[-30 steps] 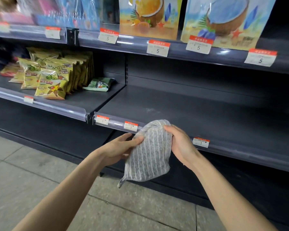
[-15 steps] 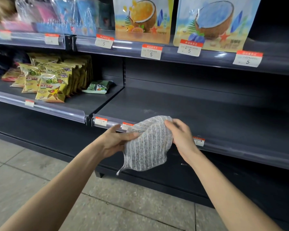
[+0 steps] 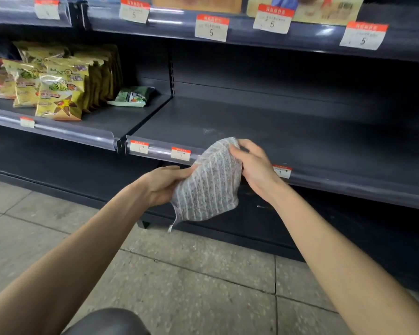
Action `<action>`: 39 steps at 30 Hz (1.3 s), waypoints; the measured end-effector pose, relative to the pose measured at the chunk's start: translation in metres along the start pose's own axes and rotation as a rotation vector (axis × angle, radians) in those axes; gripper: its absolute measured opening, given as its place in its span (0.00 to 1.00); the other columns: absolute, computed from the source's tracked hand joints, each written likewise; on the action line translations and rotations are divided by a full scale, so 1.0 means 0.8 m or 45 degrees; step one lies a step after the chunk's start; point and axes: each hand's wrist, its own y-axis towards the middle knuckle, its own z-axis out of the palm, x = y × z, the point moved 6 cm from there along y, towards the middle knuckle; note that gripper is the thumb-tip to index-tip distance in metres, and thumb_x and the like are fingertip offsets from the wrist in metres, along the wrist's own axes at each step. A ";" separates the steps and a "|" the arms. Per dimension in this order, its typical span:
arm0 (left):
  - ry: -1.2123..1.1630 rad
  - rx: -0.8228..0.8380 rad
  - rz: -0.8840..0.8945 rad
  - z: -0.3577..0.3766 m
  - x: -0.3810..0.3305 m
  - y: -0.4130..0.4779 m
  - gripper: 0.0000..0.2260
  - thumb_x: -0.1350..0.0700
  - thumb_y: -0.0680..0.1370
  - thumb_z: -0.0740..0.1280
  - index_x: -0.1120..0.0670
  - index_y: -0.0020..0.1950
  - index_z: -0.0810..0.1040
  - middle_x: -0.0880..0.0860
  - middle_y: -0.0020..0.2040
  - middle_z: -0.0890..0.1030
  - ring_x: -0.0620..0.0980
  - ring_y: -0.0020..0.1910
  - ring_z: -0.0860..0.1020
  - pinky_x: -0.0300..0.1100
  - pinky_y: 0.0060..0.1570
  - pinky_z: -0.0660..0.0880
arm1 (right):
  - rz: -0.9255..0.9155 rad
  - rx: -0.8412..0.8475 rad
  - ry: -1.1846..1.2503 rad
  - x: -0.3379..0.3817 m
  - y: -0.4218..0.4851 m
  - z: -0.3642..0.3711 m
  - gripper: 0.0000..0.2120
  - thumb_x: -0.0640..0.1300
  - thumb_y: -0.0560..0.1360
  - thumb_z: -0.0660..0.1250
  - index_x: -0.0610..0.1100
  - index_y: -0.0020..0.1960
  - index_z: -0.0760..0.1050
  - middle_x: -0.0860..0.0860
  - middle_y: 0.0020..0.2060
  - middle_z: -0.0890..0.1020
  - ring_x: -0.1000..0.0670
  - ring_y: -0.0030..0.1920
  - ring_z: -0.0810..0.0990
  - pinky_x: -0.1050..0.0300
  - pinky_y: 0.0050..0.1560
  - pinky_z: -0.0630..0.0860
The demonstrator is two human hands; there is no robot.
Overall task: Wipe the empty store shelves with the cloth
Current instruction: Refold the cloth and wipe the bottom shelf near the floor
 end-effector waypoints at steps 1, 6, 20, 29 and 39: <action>-0.060 -0.093 0.105 -0.007 -0.007 0.000 0.30 0.60 0.71 0.76 0.63 0.70 0.69 0.59 0.56 0.82 0.51 0.47 0.84 0.50 0.46 0.82 | -0.019 -0.040 -0.080 0.000 -0.002 -0.002 0.14 0.46 0.79 0.65 0.45 0.64 0.74 0.47 0.55 0.82 0.49 0.55 0.82 0.44 0.63 0.76; 0.107 -0.389 0.697 -0.007 -0.062 -0.040 0.24 0.67 0.70 0.75 0.57 0.64 0.77 0.57 0.55 0.83 0.49 0.45 0.84 0.43 0.46 0.81 | -0.279 -0.145 -0.454 0.018 -0.010 -0.005 0.30 0.50 0.80 0.63 0.55 0.78 0.54 0.47 0.37 0.81 0.49 0.39 0.79 0.50 0.56 0.75; 1.206 -0.711 1.241 0.041 -0.140 0.020 0.05 0.60 0.75 0.73 0.54 0.49 0.85 0.53 0.58 0.83 0.48 0.53 0.81 0.35 0.54 0.72 | -0.157 -0.231 -0.947 0.060 0.072 -0.040 0.14 0.50 0.75 0.70 0.41 0.53 0.75 0.50 0.40 0.76 0.46 0.43 0.75 0.51 0.42 0.71; 1.938 -0.426 0.750 0.031 -0.097 0.081 0.22 0.37 0.81 0.52 0.45 0.60 0.81 0.42 0.66 0.78 0.46 0.78 0.58 0.50 0.74 0.53 | -0.091 -0.002 -1.568 0.023 0.083 0.000 0.27 0.60 0.80 0.53 0.51 0.76 0.61 0.47 0.76 0.64 0.42 0.74 0.63 0.41 0.72 0.60; 1.707 -1.126 1.092 -0.067 -0.116 0.082 0.20 0.50 0.82 0.52 0.55 0.61 0.81 0.55 0.68 0.77 0.53 0.75 0.65 0.54 0.74 0.56 | 0.307 0.462 -1.780 -0.028 0.161 0.019 0.28 0.63 0.81 0.41 0.62 0.77 0.35 0.53 0.77 0.32 0.44 0.76 0.29 0.28 0.71 0.32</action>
